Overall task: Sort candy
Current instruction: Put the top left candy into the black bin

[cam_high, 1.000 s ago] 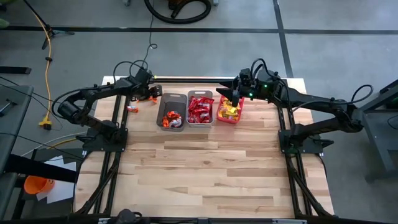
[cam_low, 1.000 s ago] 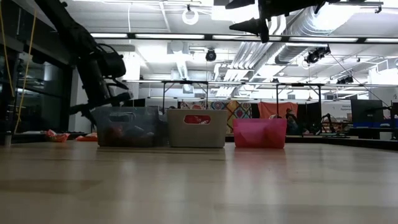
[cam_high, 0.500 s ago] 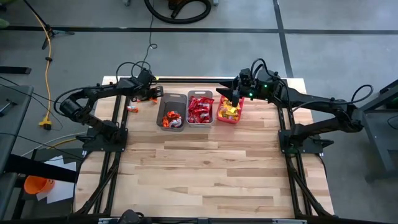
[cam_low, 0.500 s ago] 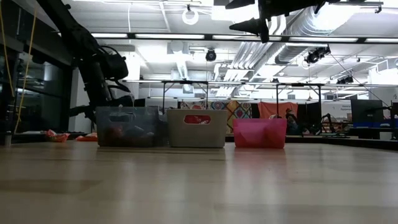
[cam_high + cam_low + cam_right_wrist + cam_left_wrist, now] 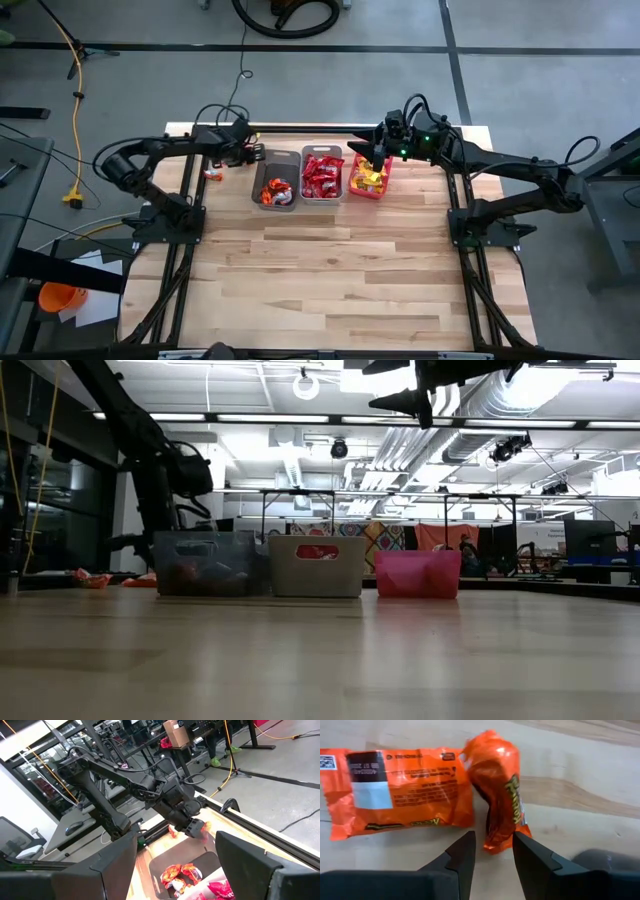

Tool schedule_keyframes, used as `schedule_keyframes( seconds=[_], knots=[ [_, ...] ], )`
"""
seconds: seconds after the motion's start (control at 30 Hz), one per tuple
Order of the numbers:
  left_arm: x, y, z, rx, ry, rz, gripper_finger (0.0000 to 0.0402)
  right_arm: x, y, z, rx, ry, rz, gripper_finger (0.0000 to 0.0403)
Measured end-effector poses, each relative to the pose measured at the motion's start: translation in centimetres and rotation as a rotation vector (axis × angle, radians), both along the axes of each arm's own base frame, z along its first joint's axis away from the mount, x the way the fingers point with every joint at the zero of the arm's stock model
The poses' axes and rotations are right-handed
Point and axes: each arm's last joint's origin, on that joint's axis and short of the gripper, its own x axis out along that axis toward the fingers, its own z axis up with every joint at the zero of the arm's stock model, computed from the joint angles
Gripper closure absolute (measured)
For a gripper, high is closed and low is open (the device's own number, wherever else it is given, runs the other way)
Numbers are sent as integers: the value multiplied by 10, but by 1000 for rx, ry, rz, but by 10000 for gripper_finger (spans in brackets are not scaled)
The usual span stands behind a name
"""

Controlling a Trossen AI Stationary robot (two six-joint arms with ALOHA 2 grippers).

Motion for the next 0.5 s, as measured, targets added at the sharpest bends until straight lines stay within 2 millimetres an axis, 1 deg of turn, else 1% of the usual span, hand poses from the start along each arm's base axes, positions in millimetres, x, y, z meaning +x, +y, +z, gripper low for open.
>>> schedule_keyframes(
  seconds=[0.1,0.17,0.27,0.37,0.43,0.5],
  knots=[
    [3,0,-2,14,4,7,287,0,0,0,0,0,0,137],
    [4,0,-2,16,2,7,296,0,0,0,0,0,0,137],
    [4,1,-2,22,-3,7,330,0,0,0,0,0,0,137],
    [4,1,-1,29,-1,-8,381,0,0,0,0,0,0,137],
    [5,2,0,39,-12,-19,394,0,0,0,0,0,0,137],
    [4,1,6,49,-36,-43,395,0,0,0,0,0,0,137]
  ],
)
